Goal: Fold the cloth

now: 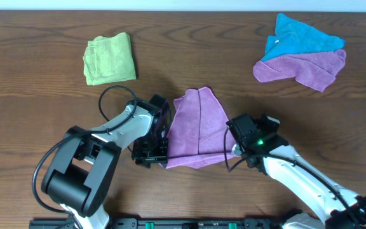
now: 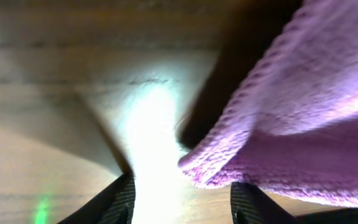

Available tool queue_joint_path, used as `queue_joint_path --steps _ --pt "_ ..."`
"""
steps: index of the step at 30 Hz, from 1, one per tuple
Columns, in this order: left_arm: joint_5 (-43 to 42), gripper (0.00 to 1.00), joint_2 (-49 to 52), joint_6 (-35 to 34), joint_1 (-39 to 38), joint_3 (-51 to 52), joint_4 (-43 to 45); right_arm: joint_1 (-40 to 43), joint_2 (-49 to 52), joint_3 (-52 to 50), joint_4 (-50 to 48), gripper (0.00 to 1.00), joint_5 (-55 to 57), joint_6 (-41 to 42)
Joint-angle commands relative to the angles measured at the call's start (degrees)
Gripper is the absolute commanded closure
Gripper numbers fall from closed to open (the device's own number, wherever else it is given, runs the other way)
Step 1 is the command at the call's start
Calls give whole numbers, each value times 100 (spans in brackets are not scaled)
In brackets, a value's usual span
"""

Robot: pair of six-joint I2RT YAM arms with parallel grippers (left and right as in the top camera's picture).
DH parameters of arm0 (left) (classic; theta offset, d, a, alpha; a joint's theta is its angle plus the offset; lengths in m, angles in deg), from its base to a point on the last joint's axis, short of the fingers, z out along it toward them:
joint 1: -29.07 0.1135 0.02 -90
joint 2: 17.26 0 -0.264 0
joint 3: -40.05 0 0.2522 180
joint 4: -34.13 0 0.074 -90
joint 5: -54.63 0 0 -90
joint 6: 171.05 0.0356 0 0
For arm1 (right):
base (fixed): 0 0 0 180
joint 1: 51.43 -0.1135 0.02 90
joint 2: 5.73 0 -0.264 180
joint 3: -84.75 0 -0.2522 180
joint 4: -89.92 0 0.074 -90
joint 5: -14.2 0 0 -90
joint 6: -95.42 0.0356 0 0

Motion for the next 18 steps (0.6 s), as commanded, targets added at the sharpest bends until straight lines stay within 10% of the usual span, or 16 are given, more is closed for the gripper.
queue_joint_path --steps 1,13,18 --pt "149 40 92 125 15 37 -151 13 7 63 11 1 13 -9" --pt "516 34 -131 136 26 -964 -369 13 -4 66 -1932 4 -560 -2686" --pt "485 28 -267 83 24 -2155 -356 20 -4 66 -2876 71 -857 -3126"
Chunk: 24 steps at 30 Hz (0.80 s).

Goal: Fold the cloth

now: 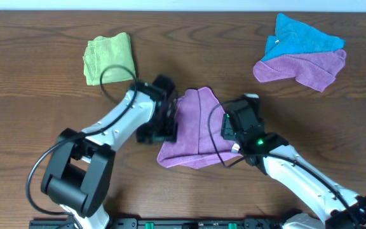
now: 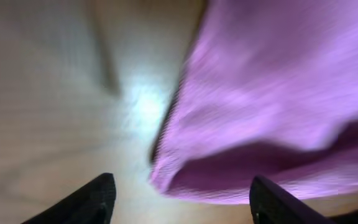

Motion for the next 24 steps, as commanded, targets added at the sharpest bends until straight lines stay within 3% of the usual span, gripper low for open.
queue_joint_path --steps 1,2,3,5,7,8,11,16,24 --pt "68 27 -210 22 20 -715 35 31 -4 48 -428 83 -378 -673" --pt "42 27 -210 24 20 -855 140 57 -4 48 -597 94 -527 -713" --pt "2 30 -210 35 17 -944 289 109 11 48 -804 99 -697 -710" --pt "-72 42 -210 35 13 -1014 629 271 101 48 -1193 99 -1029 -710" --pt "-83 80 -190 -72 13 -1012 925 505 302 48 -1537 99 -1303 -684" --pt "-81 89 -168 -131 13 -1010 1049 634 409 48 -1672 99 -1545 -684" --pt "-33 94 -70 -136 9 -1008 1224 1034 811 72 -2116 99 -2601 -673" --pt "-59 94 90 -249 -7 -992 1252 1486 1375 411 -2210 99 -3807 -579" --pt "-72 94 319 -289 -367 -815 1502 1513 1486 944 -2135 99 -4210 -468"
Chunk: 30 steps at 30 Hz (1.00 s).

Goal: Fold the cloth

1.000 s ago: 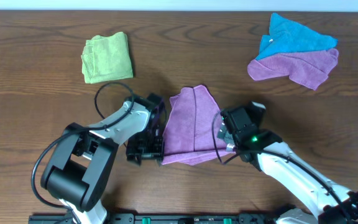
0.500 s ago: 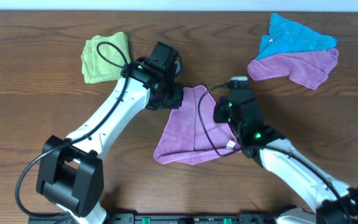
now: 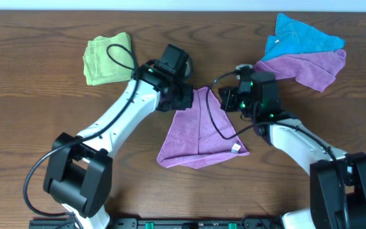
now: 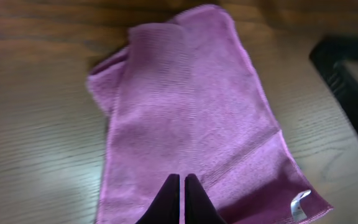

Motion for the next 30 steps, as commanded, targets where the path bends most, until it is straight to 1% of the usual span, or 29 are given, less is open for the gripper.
queue_joint_path --steps 1,7,12,15,20,30 --pt "-48 94 319 -44 -181 94 50 46 114 232 87 99 -457 153" --pt "-35 94 850 -42 -323 94 20 46 715 306 188 99 -848 402" --pt "162 94 922 -42 -323 94 11 46 1110 367 168 99 -1027 417" --pt "282 94 933 -42 -332 94 11 46 1158 369 136 99 -1025 417" --pt "339 94 935 -42 -332 94 -83 42 1158 369 188 99 -756 409" --pt "496 94 964 -39 -334 116 -179 37 1272 367 507 99 -315 109"
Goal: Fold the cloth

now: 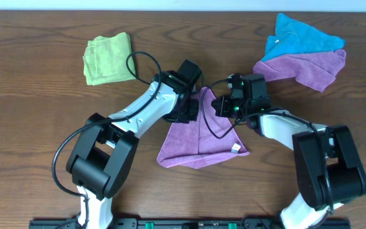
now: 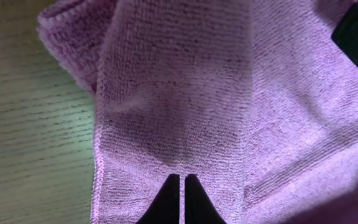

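The purple cloth (image 1: 199, 137) lies folded flat mid-table, narrow at its far end, a white tag (image 1: 235, 149) at its near right corner. My left gripper (image 1: 189, 109) is at the cloth's far left part. In the left wrist view its fingers (image 2: 181, 177) are shut together, low over the purple cloth (image 2: 185, 93), with nothing between them. My right gripper (image 1: 223, 105) is at the cloth's far right edge and shows as a dark shape in the wrist view's corner. Whether it is open or shut does not show.
A folded green cloth (image 1: 109, 58) lies at the far left. A blue cloth (image 1: 300, 35) rests on another purple cloth (image 1: 310, 69) at the far right. The brown wooden table (image 1: 43, 114) lies bare to the left of my arms.
My left gripper, still shut, has come down closer to the cloth's far part and a little to the right. The right gripper has shifted slightly left at the cloth's far edge. The cloth has not moved.
Both grippers were at the cloth's near corners, the left one open around a raised edge. Then they stood midway along its sides, the left still open. Later both were beyond the far end, left shut, cloth flat. Now the left gripper hovers low over it.
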Available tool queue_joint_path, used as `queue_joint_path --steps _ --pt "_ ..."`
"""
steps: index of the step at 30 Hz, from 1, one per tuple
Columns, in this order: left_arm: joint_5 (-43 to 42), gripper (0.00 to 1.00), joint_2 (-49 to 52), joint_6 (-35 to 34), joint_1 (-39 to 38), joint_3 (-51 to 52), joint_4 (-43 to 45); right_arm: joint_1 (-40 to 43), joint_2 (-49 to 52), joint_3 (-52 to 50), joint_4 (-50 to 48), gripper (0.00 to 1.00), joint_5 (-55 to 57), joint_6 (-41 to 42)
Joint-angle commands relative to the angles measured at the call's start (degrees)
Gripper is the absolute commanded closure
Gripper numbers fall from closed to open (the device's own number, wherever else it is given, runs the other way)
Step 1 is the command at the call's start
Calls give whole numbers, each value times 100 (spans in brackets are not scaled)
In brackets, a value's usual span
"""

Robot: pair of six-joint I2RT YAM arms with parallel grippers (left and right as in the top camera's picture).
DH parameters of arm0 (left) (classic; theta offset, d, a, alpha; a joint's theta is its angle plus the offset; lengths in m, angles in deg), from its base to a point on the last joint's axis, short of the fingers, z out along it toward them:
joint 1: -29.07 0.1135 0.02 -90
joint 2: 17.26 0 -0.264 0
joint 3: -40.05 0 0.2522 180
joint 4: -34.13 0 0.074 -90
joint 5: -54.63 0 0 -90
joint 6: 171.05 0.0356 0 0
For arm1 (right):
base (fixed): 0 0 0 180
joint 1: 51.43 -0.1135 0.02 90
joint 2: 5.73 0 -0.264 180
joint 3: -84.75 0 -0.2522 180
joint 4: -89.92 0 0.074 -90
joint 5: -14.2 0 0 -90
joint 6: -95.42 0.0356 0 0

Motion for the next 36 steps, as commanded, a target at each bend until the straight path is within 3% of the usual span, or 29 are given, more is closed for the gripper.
queue_joint_path --steps 1,13,24,36 --pt "146 94 20 -26 -2 66 -26 35 142 109 98 99 160 -142" --pt "175 94 20 -24 -2 566 -4 37 179 109 369 99 1115 -334" --pt "1222 94 17 -20 4 573 -686 37 177 109 472 99 1856 -334" --pt "1270 94 17 -26 4 573 -892 42 177 109 802 99 2319 -461"
